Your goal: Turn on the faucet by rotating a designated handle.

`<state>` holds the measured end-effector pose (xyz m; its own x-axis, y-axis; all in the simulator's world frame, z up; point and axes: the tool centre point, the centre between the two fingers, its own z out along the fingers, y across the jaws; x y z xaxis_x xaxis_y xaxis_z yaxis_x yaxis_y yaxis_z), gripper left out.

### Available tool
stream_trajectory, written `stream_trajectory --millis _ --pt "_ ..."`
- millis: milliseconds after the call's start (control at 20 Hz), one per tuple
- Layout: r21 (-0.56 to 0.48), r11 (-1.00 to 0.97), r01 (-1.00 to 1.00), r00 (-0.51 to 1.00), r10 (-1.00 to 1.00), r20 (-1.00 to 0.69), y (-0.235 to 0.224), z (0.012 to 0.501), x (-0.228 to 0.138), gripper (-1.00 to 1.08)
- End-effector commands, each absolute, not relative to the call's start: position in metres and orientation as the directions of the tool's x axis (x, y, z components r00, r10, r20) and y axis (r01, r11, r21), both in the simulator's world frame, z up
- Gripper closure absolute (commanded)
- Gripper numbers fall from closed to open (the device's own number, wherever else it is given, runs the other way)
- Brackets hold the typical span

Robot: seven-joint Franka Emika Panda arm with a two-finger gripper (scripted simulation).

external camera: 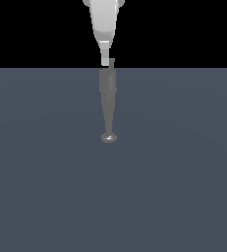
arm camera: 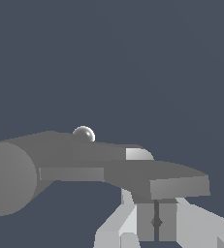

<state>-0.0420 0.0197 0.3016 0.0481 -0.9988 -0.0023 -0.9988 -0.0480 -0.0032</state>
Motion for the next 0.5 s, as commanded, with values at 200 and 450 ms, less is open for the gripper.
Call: stream_trajectory --millis 200,450 --pt "0.000 -0.019 -1.000 0.019 -1.000 0.000 -0.031 0.300 -0.041 1.08" --pt "-0.002 -0.050 -0.999 0.050 -0.999 -0.003 -0.017 0.301 -0.031 1.08"
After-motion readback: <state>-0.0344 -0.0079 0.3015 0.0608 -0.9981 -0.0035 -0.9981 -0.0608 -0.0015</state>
